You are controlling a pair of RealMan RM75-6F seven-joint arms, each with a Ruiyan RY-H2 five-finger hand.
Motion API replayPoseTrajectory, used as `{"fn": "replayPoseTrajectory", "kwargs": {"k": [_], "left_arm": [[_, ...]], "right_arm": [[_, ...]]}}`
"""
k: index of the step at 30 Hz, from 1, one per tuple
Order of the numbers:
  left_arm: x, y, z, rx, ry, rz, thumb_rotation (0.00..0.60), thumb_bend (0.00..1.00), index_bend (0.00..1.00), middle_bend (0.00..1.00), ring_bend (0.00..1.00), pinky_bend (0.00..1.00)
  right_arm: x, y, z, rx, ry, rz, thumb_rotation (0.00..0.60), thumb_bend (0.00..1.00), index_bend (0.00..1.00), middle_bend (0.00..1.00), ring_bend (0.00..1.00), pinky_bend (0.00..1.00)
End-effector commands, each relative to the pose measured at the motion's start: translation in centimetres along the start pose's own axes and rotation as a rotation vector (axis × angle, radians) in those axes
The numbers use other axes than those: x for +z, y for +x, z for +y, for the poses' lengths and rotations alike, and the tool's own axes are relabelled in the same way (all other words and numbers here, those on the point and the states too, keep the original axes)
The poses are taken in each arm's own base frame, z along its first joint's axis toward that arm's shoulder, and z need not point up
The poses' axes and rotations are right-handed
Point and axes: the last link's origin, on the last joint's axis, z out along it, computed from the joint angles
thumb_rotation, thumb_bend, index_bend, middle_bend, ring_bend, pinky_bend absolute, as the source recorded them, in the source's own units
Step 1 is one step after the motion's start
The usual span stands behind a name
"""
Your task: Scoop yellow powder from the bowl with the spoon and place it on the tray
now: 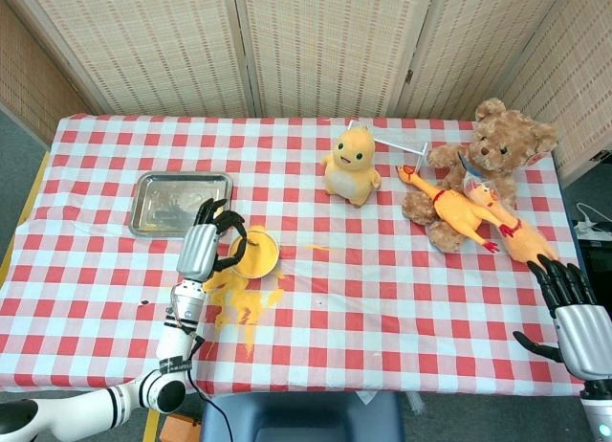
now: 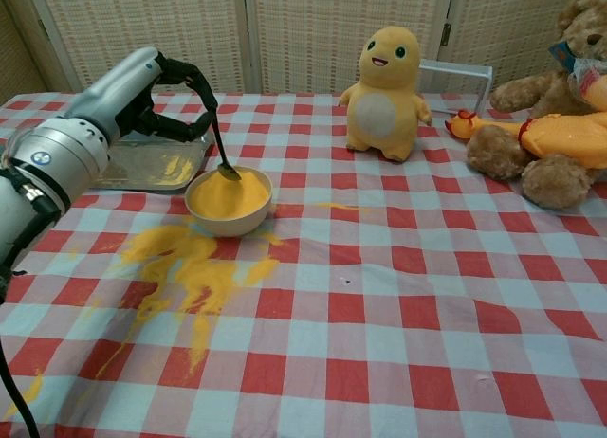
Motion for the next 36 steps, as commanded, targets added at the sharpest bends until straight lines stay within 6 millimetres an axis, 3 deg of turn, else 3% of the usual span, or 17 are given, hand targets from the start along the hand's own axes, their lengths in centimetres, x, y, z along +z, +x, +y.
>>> {"fn": "replayPoseTrajectory", "kwargs": {"k": [1, 13, 29, 36], "left_arm": [[0.1, -0.5, 0.0, 0.008, -0.028, -0.005, 0.600, 0.74, 0.87, 0.37, 0.10, 0.04], [-1.0, -0.6, -0.4, 0.017, 0.000, -0.083, 0.600, 0.75, 0.87, 0.36, 0.10, 0.04], [-3.0, 1.0, -0.4, -0.048, 0.060, -0.190, 0.600, 0.75, 0.87, 0.36, 0.10, 0.04], [-3.1, 2.3, 0.5, -0.078, 0.025, -0.141, 0.600, 0.75, 0.87, 0.36, 0.10, 0.04]], "right_arm": [[0.0, 0.0, 0.0, -0.003, -0.001, 0.001, 0.600, 0.00, 0.00, 0.00, 0.00, 0.00], [-0.3, 0.0, -0.1, -0.002, 0.007, 0.004, 0.600, 0.00, 0.00, 0.00, 0.00, 0.00], [-0.4, -0.2, -0.4, -0.005, 0.016, -0.008, 0.600, 0.00, 0.00, 0.00, 0.00, 0.00], [-0.3, -0.4, -0.6, -0.004, 0.020, -0.015, 0.600, 0.00, 0.00, 0.00, 0.00, 0.00]]}}
